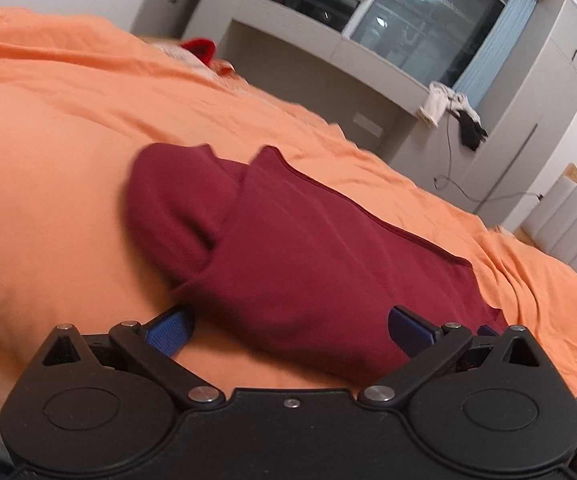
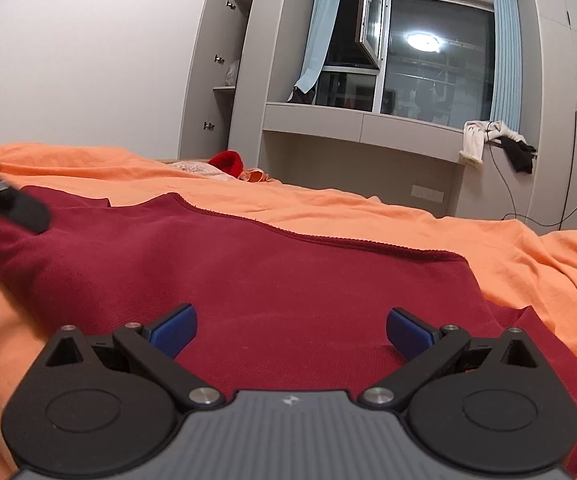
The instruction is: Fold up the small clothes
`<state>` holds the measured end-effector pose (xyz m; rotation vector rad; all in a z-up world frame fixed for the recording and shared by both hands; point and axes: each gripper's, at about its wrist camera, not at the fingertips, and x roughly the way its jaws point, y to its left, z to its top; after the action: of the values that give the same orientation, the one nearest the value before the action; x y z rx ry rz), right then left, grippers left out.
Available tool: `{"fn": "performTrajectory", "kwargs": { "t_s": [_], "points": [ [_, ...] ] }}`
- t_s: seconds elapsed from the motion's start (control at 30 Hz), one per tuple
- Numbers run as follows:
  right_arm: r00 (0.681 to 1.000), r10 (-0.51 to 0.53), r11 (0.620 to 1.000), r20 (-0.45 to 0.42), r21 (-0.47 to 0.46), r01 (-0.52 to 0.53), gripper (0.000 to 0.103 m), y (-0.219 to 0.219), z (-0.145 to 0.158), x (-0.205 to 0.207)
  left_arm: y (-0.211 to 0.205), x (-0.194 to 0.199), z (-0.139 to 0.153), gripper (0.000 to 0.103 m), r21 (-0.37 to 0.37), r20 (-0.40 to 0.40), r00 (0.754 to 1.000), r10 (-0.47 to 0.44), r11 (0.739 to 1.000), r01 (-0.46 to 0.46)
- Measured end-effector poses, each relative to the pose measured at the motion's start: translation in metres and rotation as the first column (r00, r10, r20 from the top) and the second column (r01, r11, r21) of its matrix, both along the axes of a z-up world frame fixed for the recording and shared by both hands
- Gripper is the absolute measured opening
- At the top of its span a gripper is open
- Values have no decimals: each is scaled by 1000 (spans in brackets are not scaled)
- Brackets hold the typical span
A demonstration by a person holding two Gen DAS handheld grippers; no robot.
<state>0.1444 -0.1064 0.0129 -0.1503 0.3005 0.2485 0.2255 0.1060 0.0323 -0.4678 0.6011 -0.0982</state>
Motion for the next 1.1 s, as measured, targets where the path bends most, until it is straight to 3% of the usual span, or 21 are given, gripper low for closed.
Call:
{"fn": "performTrajectory", "kwargs": {
  "t_s": [0.23,0.43,0.6,1.1],
  "points": [
    [1000,2,1000,11,2,-2,103,0,-2,0,-2,60,1,102,-9,-85,996,15,1000,-16],
    [1000,11,1000,-2,23,-11,103,-2,-3,4,-3,55,-9,102,-27,-21,998,66,997,-67],
    [1000,19,999,-15,37,-19,103,-4,-2,7,4,55,-10,102,-96,-36,995,92,991,-95],
    [998,38,996,-48,84,-34,103,-11,-2,13,6,57,-11,101,-144,-36,983,179,973,-182]
  ]
}}
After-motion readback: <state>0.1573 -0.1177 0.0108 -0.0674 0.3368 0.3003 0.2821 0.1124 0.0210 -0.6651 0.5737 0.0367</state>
